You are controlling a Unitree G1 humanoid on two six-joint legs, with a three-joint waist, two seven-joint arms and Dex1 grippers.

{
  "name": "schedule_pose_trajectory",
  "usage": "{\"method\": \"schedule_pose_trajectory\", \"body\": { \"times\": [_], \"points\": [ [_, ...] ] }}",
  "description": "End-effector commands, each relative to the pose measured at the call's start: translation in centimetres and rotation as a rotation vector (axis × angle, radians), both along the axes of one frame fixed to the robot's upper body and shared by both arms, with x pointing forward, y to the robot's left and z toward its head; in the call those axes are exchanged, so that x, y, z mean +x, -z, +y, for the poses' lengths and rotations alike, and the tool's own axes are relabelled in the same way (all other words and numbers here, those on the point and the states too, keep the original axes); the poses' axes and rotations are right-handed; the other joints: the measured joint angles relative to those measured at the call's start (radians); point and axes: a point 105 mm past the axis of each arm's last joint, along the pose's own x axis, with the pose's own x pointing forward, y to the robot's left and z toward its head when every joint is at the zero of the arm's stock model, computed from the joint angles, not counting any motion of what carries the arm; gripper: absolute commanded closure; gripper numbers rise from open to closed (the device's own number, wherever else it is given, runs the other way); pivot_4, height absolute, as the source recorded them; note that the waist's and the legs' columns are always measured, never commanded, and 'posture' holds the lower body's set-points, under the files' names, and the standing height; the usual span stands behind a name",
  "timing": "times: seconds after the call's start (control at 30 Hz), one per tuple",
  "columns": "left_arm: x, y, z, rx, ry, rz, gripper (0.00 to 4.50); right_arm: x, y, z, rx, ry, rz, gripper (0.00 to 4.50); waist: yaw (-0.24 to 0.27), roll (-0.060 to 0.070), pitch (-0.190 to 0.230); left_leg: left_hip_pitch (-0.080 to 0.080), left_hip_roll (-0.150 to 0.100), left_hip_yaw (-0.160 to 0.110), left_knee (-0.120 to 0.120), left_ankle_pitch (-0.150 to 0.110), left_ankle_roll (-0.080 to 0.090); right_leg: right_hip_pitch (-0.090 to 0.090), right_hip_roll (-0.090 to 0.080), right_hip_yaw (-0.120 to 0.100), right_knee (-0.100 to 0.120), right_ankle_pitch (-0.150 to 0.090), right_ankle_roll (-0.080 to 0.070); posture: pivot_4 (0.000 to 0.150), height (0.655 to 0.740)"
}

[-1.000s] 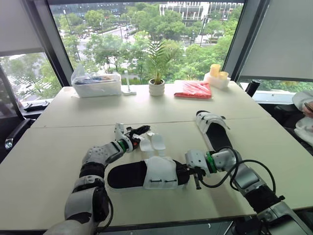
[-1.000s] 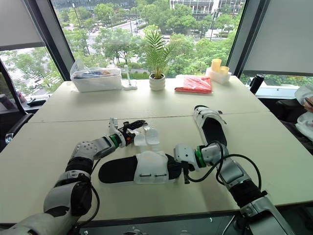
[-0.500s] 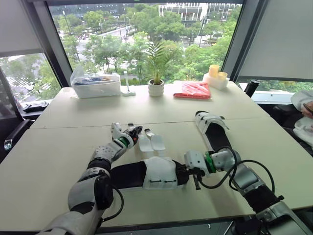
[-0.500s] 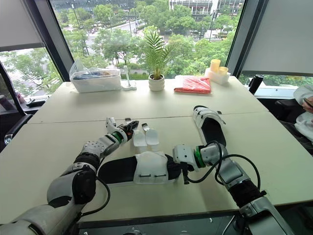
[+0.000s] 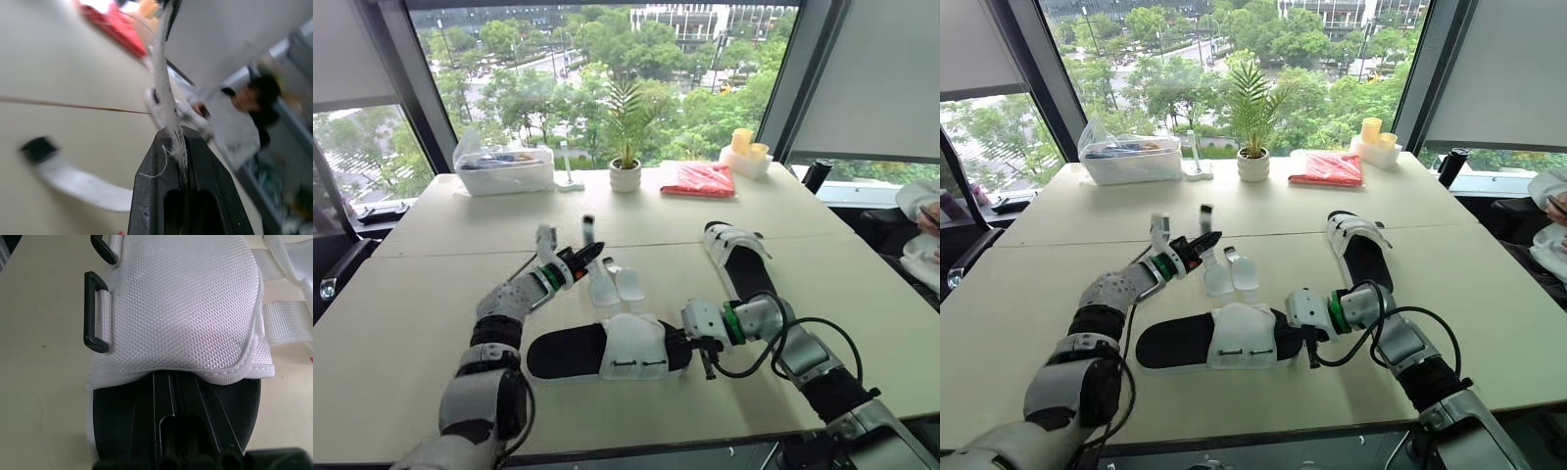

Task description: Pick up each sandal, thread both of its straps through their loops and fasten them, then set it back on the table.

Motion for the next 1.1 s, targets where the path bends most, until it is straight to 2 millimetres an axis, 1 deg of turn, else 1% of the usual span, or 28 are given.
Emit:
{"method": "schedule_pose_trajectory", "body": {
  "times": [0.03, 0.1, 0.17, 0.2, 0.27, 0.3, 0.33, 0.47, 0.53, 0.6, 0.67, 0.77, 0.9, 1.0, 1.1],
  "points": [
    [-5.4, -3.3, -3.7, 0.165, 0.267, -0.345, 4.48, -0.3, 2.5, -1.2, -0.102, 0.018, 0.056, 4.5, 0.001, 0.001, 0.0, 0.0, 0.0, 0.0, 0.0, 0.0, 0.0, 0.0, 0.0, 0.0, 0.0, 0.0, 0.0, 0.15, 0.74],
    [-7.6, -3.7, -4.6, 0.268, 0.349, -0.526, 4.48, -0.2, 2.6, -1.5, -0.113, 0.017, 0.056, 4.5, 0.001, 0.001, -0.001, 0.001, 0.0, 0.0, -0.001, 0.0, -0.001, 0.002, 0.0, 0.0, -0.002, 0.0, 0.0, 0.15, 0.74],
    [-9.8, -3.5, -5.3, 0.366, 0.443, -0.702, 4.48, -0.2, 2.7, -1.7, -0.121, 0.016, 0.057, 4.5, 0.002, 0.001, -0.001, 0.002, 0.0, 0.0, -0.002, 0.0, -0.001, 0.002, 0.0, 0.0, -0.003, 0.0, -0.001, 0.15, 0.74],
    [-10.9, -2.9, -5.4, 0.436, 0.501, -0.812, 4.48, -0.1, 2.8, -1.8, -0.122, 0.017, 0.057, 4.5, 0.003, 0.001, -0.001, 0.002, 0.0, 0.0, -0.002, 0.0, -0.001, 0.002, 0.0, 0.0, -0.003, 0.0, -0.001, 0.15, 0.74],
    [-12.6, 0.3, -4.9, 0.669, 0.645, -1.083, 4.48, -0.1, 2.9, -1.9, -0.129, 0.014, 0.059, 4.5, 0.003, 0.002, -0.001, 0.002, 0.0, 0.0, -0.003, 0.0, -0.001, 0.002, 0.0, 0.0, -0.005, 0.0, -0.001, 0.15, 0.74],
    [-13.0, 1.6, -4.5, 0.739, 0.704, -1.178, 4.48, -0.1, 2.9, -1.9, -0.132, 0.012, 0.059, 4.5, 0.004, 0.003, -0.002, 0.002, 0.0, 0.0, -0.004, 0.0, -0.001, 0.002, 0.0, 0.0, -0.006, 0.0, -0.002, 0.15, 0.74],
    [-13.2, 2.4, -4.1, 0.76, 0.741, -1.227, 4.48, -0.1, 2.9, -1.9, -0.135, 0.011, 0.058, 4.5, 0.005, 0.004, -0.002, 0.003, 0.0, 0.001, -0.005, 0.0, -0.001, 0.002, -0.001, 0.0, -0.006, -0.001, -0.005, 0.15, 0.74],
    [-14.2, 4.2, -3.4, 0.808, 0.84, -1.522, 4.48, 0.0, 3.0, -1.9, -0.138, 0.006, 0.057, 4.5, 0.01, 0.004, -0.002, 0.003, 0.001, 0.0, -0.005, 0.0, 0.0, 0.001, -0.001, 0.0, -0.009, -0.002, -0.006, 0.15, 0.74],
    [-14.4, 5.1, -3.2, 0.823, 0.882, -1.636, 4.48, -0.1, 3.0, -1.9, -0.136, 0.006, 0.059, 4.5, 0.009, 0.004, -0.003, 0.003, 0.001, 0.0, -0.005, 0.0, 0.0, 0.001, -0.001, 0.0, -0.01, -0.002, -0.006, 0.15, 0.74],
    [-14.7, 5.4, -3.4, 0.809, 0.896, -1.712, 4.48, -0.1, 3.0, -1.9, -0.136, 0.006, 0.062, 4.5, 0.009, 0.004, -0.003, 0.003, 0.001, 0.0, -0.006, 0.0, 0.0, 0.001, -0.001, 0.0, -0.01, -0.002, -0.007, 0.15, 0.74],
    [-15.2, 5.7, -3.5, 0.785, 0.912, -1.73, 4.48, -0.2, 3.1, -1.9, -0.139, 0.004, 0.062, 4.5, 0.008, 0.004, -0.002, 0.003, 0.001, 0.0, -0.006, 0.0, 0.0, 0.001, -0.001, 0.0, -0.01, -0.002, -0.007, 0.15, 0.74],
    [-15.7, 6.6, -3.1, 0.783, 0.943, -1.712, 3.6, -0.2, 3.2, -1.9, -0.143, 0.002, 0.06, 4.5, 0.007, 0.004, -0.003, 0.003, 0.001, 0.0, -0.006, 0.001, 0.002, 0.001, -0.001, 0.0, -0.01, -0.002, -0.006, 0.15, 0.74],
    [-16.2, 7.3, -1.9, 0.815, 0.972, -1.699, 1.58, 0.0, 3.1, -1.8, -0.143, 0.0, 0.054, 4.5, 0.005, 0.004, -0.002, 0.003, 0.001, 0.0, -0.006, 0.001, 0.003, 0.0, -0.001, 0.0, -0.009, -0.002, -0.006, 0.15, 0.74],
    [-17.0, 7.7, -0.5, 0.824, 0.99, -1.712, 0.09, 0.2, 3.1, -1.6, -0.137, 0.002, 0.043, 4.5, 0.005, 0.004, -0.002, 0.003, 0.001, 0.0, -0.006, 0.001, 0.003, 0.0, -0.001, 0.0, -0.008, -0.002, -0.006, 0.15, 0.74],
    [-17.9, 8.1, 0.9, 0.812, 1.002, -1.705, 0.09, 0.3, 3.2, -1.5, -0.131, 0.003, 0.038, 4.5, 0.004, 0.005, -0.003, 0.004, 0.001, 0.0, -0.006, 0.001, 0.003, 0.0, -0.001, 0.0, -0.008, -0.002, -0.006, 0.15, 0.74]
  ]
}}
